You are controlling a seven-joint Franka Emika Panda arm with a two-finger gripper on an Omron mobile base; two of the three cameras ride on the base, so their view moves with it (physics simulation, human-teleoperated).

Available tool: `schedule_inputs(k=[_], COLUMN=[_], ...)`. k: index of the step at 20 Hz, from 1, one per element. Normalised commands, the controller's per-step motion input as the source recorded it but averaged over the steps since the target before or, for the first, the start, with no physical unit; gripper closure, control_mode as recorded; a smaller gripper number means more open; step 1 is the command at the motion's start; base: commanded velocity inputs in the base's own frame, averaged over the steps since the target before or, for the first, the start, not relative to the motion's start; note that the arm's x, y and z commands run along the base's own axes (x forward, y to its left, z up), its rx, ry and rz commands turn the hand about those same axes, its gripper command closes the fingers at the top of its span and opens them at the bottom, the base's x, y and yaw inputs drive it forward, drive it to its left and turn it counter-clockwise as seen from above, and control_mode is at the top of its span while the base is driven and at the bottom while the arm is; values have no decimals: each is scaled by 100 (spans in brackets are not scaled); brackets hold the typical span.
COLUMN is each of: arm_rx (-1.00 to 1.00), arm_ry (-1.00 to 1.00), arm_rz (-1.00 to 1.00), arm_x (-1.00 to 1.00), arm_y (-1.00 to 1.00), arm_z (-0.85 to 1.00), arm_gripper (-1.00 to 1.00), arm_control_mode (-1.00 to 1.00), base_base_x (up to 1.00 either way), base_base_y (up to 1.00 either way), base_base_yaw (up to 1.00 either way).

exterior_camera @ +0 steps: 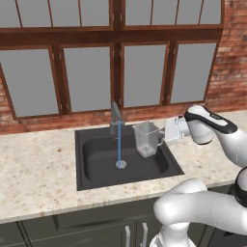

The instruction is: Turn on the sink faucet and place the jug under the water for a few seconds to fill it up.

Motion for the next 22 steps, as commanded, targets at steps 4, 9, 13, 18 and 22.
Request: schedule_inputs(k=[4,9,13,18,22], arm_rx=[0,0,0,0,0], arm_ry=[0,0,0,0,2], arm_rz=[0,0,0,0,0], arm_x=[0,0,0,0,4], arm_y=[6,0,1,6,23], arm_z=[-2,-18,-21,-10,-16], arm_gripper=[100,100,100,100,100], arm_control_mode=[-100,-100,-100,-100,-100], base_base_x=[0,0,0,0,0], base_base_y=[0,0,0,0,0], base_base_yaw=[0,0,0,0,0])
